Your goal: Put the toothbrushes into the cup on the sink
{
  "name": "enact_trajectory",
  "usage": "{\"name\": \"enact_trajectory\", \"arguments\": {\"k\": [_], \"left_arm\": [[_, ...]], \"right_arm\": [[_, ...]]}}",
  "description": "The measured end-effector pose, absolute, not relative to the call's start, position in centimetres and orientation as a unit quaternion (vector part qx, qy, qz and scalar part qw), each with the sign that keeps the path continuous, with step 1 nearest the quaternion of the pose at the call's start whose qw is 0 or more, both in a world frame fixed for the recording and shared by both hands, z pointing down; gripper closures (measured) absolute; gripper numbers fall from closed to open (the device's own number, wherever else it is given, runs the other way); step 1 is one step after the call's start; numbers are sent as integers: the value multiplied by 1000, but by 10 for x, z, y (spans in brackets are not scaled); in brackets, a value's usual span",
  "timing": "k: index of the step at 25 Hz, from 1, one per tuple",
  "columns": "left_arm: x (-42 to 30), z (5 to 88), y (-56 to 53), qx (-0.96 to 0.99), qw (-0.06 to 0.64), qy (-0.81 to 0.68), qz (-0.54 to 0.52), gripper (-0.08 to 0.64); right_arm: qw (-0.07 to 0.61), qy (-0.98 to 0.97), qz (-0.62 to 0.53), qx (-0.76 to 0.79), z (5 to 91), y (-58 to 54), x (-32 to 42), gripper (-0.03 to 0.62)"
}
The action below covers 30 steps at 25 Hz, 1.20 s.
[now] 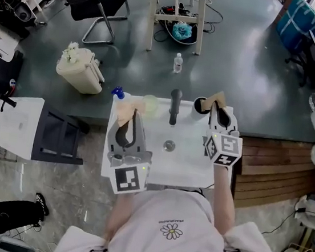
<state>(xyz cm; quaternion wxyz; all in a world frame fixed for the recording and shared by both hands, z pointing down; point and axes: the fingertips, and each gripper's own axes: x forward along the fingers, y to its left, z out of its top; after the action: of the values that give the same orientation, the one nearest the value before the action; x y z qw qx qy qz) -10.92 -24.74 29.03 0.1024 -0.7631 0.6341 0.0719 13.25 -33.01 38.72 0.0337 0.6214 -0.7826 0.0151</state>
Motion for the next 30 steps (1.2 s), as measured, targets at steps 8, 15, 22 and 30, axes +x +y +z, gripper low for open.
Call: {"name": "enact_trajectory", "arguments": {"k": [8,15,22,30], "left_arm": [[-110,296,-248,-763,100,636,59,522],[-114,302,-250,-759,100,641,55,522],[-116,304,-251,-756,97,645,53,522],[-116,308,-246,-755,94,647,48,522]], "right_arm": [[70,-780,62,619,431,-347,138,578],[86,-782,80,611,455,-347,137,578],[101,-793,88,595,464,-350,130,578],[115,-794,82,592,468,-347,129,577]]}}
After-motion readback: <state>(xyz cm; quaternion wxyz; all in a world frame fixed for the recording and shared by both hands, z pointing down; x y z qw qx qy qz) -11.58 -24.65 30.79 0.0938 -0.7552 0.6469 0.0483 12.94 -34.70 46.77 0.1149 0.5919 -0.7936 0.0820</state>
